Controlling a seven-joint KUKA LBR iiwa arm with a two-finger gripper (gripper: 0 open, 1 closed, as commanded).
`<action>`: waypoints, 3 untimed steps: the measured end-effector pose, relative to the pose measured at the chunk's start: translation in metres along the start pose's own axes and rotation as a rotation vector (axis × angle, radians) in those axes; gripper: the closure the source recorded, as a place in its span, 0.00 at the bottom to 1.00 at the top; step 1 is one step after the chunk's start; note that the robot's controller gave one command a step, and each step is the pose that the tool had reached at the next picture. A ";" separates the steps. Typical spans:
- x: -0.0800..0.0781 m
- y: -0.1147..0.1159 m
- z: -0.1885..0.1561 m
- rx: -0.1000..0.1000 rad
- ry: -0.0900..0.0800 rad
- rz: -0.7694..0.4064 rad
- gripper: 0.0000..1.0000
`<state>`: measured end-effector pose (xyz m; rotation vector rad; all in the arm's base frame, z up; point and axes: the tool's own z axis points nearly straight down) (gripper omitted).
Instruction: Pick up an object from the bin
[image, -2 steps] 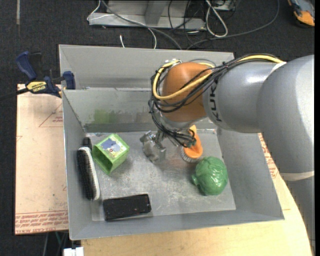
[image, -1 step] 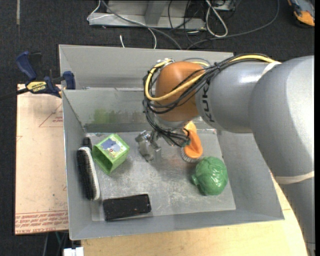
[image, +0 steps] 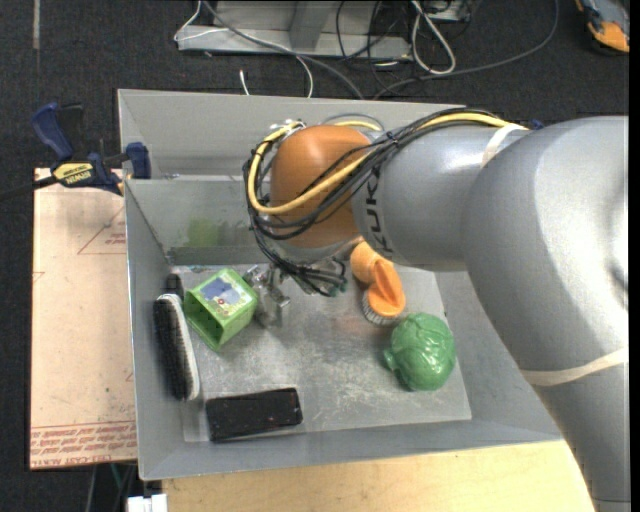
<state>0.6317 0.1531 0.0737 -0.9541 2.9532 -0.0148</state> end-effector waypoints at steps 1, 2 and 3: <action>0.023 0.035 -0.002 0.017 -0.004 -0.043 1.00; -0.025 0.023 0.000 0.022 0.002 -0.062 1.00; -0.043 0.026 0.003 0.033 0.014 -0.071 1.00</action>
Offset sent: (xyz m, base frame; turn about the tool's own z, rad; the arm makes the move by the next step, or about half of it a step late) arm 0.0141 0.0515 -0.0013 -0.0792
